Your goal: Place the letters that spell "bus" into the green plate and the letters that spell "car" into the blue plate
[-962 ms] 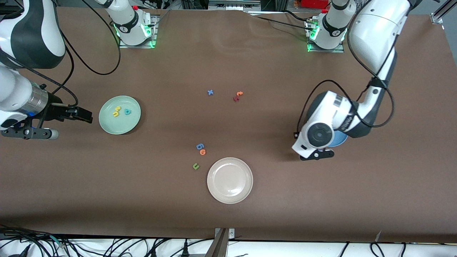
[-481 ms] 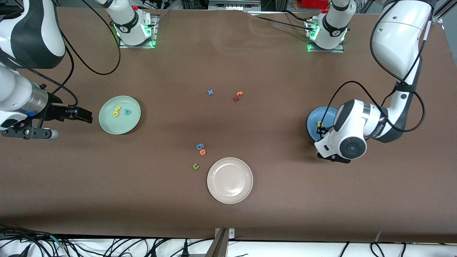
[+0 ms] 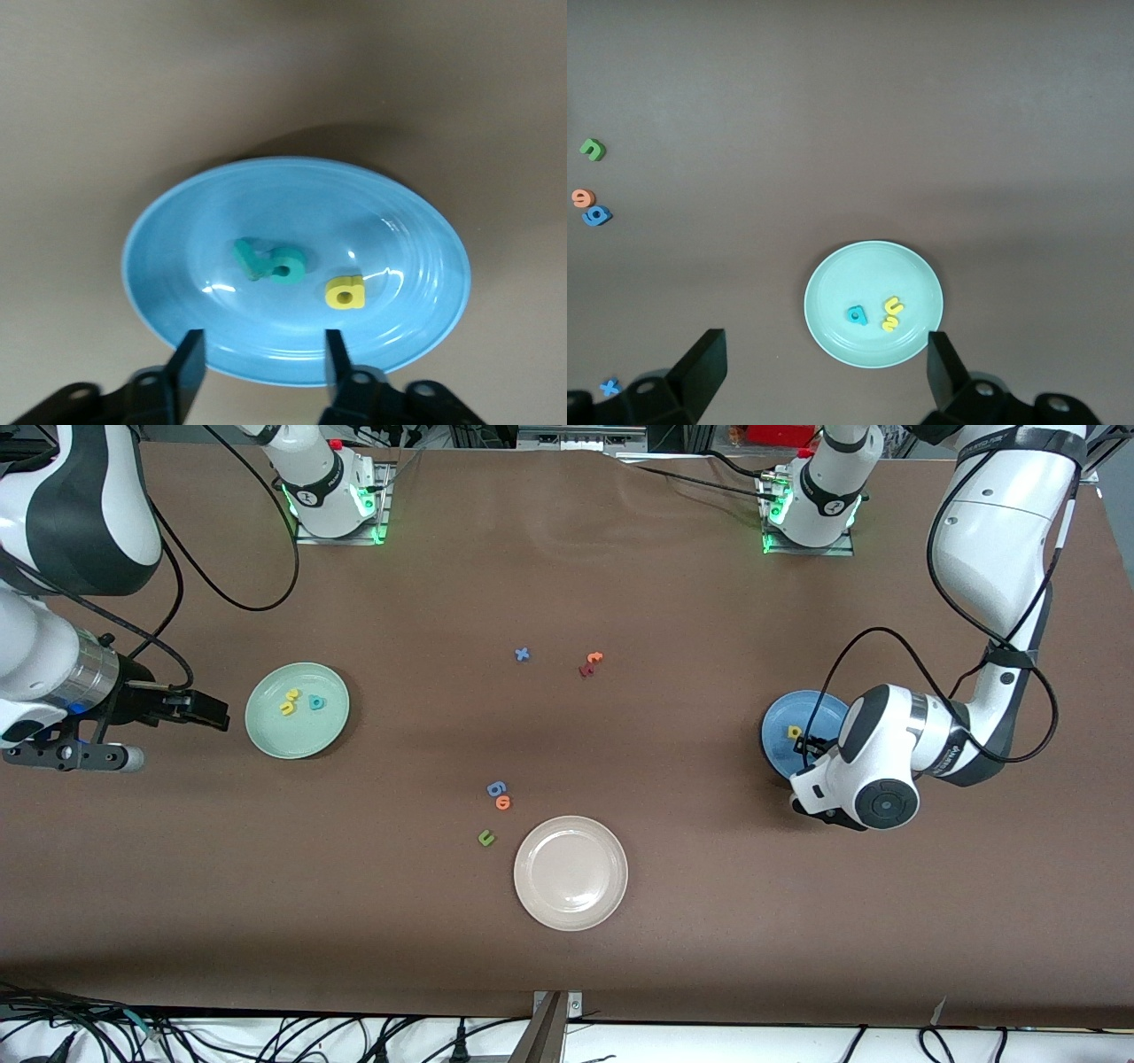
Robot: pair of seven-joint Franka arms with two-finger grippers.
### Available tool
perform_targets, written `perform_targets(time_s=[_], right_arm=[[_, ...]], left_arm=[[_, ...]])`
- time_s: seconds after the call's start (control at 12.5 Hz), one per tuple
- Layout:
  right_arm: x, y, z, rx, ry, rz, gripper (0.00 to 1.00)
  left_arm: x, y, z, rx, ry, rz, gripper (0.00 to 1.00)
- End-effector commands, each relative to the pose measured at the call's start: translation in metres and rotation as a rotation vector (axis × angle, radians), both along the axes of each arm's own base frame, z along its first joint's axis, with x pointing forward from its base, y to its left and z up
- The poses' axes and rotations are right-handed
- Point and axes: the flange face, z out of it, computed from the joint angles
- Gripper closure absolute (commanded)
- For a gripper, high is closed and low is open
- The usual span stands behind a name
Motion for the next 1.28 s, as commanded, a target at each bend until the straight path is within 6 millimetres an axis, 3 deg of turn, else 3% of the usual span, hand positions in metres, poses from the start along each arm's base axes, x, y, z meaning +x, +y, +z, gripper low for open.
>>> perform_targets(time_s=[0.0, 0.16, 0.4, 0.56, 0.72, 0.88, 1.2], right_arm=[[-0.003, -0.002, 0.002, -0.010, -0.008, 0.009, 0.00], [-0.003, -0.002, 0.002, -0.010, -0.008, 0.011, 0.00], [-0.002, -0.002, 0.002, -0.010, -0.009, 0.008, 0.00], [-0.002, -0.003, 0.004, -0.006, -0.007, 0.001, 0.00], [-0.003, -0.002, 0.003, 0.038, 0.000, -0.017, 0.00], [-0.003, -0.003, 0.003, 0.038, 0.000, -0.020, 0.00], [-0.004, -0.002, 0.002, 0.037, 0.006, -0.020, 0.00]], left_arm=[[0.011, 0.019, 0.053, -0.029, -0.040, 0.026, 0.00], [0.016, 0.037, 0.097, -0.024, -0.098, 0.055, 0.00], [0.004, 0.044, 0.171, 0.008, -0.144, 0.078, 0.00], [-0.003, 0.049, 0.205, 0.009, -0.173, 0.095, 0.00], [-0.012, 0.070, 0.237, -0.001, -0.192, 0.141, 0.00], [-0.026, 0.072, 0.278, -0.001, -0.254, 0.155, 0.00], [-0.052, 0.075, 0.336, -0.077, -0.333, 0.244, 0.00]])
